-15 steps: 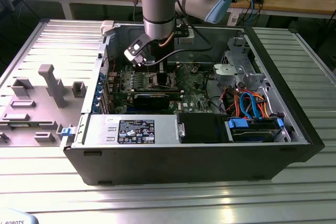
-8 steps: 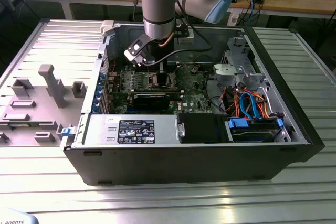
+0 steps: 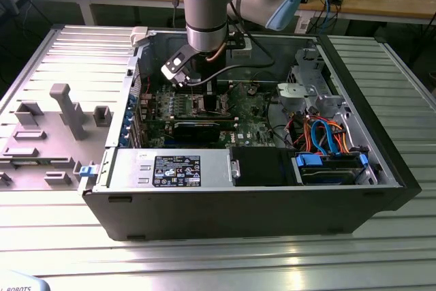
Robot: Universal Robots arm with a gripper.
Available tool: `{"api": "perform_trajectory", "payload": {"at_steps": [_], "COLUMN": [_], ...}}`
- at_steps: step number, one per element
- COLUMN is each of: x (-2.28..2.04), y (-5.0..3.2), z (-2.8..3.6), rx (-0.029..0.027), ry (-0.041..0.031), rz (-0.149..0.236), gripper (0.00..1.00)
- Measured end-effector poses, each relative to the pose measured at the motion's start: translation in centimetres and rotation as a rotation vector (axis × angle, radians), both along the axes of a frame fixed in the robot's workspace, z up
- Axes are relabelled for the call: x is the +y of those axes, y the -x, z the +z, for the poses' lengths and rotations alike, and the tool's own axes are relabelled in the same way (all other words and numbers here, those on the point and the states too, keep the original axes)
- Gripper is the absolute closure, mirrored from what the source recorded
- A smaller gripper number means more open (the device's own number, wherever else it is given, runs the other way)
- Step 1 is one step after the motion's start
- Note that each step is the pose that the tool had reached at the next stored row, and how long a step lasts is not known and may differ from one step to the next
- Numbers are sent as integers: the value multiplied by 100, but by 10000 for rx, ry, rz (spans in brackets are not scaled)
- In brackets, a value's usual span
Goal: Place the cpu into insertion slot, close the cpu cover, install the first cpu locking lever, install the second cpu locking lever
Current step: 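Place the cpu into insertion slot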
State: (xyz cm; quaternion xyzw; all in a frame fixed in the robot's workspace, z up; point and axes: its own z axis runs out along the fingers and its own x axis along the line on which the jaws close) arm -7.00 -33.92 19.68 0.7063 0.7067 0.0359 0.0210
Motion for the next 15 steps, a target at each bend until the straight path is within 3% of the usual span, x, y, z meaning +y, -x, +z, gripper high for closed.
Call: {"api": "perform_trajectory", "payload": {"at_steps": [2,6,11,15], "x": [0,0,0,0], "y": [0,0,0,0], "z": [0,57,195,278], "rx": [0,-1,11,39], "ry": [0,-2,-4,-6], "rz": [0,0,0,0], "gripper": [38,38,38,53]}}
